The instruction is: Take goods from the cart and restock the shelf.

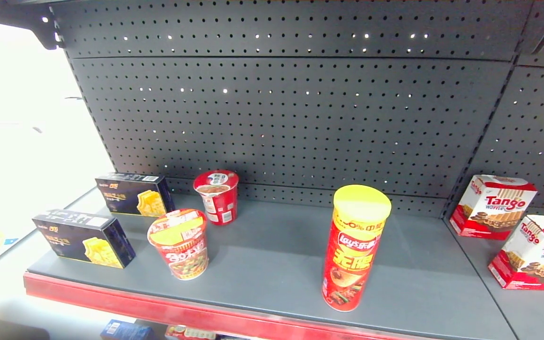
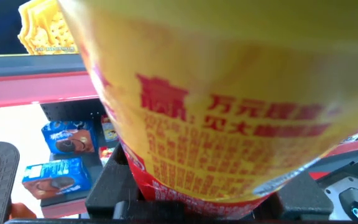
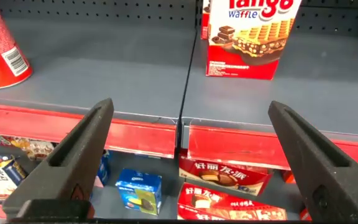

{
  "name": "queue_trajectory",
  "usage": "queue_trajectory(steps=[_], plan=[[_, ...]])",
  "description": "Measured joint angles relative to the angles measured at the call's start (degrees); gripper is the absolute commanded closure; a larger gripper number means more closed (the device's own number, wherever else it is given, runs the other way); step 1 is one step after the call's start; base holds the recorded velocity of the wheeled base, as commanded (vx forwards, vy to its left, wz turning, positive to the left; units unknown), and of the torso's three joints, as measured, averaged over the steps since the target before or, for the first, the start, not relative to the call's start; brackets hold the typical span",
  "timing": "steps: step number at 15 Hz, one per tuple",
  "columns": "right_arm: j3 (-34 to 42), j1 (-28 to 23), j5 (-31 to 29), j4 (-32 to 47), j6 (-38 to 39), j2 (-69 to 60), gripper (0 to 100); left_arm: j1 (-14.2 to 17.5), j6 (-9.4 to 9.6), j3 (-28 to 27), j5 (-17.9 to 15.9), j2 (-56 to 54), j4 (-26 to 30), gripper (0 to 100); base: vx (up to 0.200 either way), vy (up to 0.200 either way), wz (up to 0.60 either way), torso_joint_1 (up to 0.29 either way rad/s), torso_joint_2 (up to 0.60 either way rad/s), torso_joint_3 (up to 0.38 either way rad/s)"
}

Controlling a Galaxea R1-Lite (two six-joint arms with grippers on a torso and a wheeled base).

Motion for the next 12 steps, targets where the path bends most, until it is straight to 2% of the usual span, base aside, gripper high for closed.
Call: queue_trajectory(steps=[1,3,5,7,9,11,12], plan=[[0.02,0.01,-0.02,0.0,0.0,0.0,0,0.0,0.29,0.0,0.0,0.0,-0.02,100,0.0,0.0,0.0,0.0,0.0,0.0],[0.06,0.12,-0.02,0.0,0.07,-0.02,0,0.05,2.24,-1.19,0.0,0.0,-0.05,100,0.0,0.0,0.0,0.0,0.0,0.0],[0.09,0.12,-0.02,0.0,0.05,-0.02,0,0.05,4.11,-6.24,-0.61,0.5,2.27,100,0.0,0.0,0.0,0.0,0.0,0.0],[0.09,0.12,-0.02,0.0,0.02,-0.05,0,-0.06,5.72,-11.34,-3.93,3.25,4.35,100,0.0,0.0,0.0,0.0,0.0,0.0],[0.09,0.15,-0.02,0.0,0.05,-0.05,0,-0.12,8.63,-15.49,-8.81,7.91,4.77,100,0.0,0.0,0.0,0.0,0.0,0.0],[0.09,0.09,-0.02,-0.02,0.02,-0.05,0,-0.15,10.76,-19.03,-11.7,12.98,4.62,100,0.0,0.0,0.0,0.0,0.0,0.0],[0.09,0.06,-0.02,0.0,0.02,-0.05,0,-0.26,11.13,-20.15,-12.32,14.77,4.16,100,0.0,0.0,0.0,0.0,0.0,0.0]])
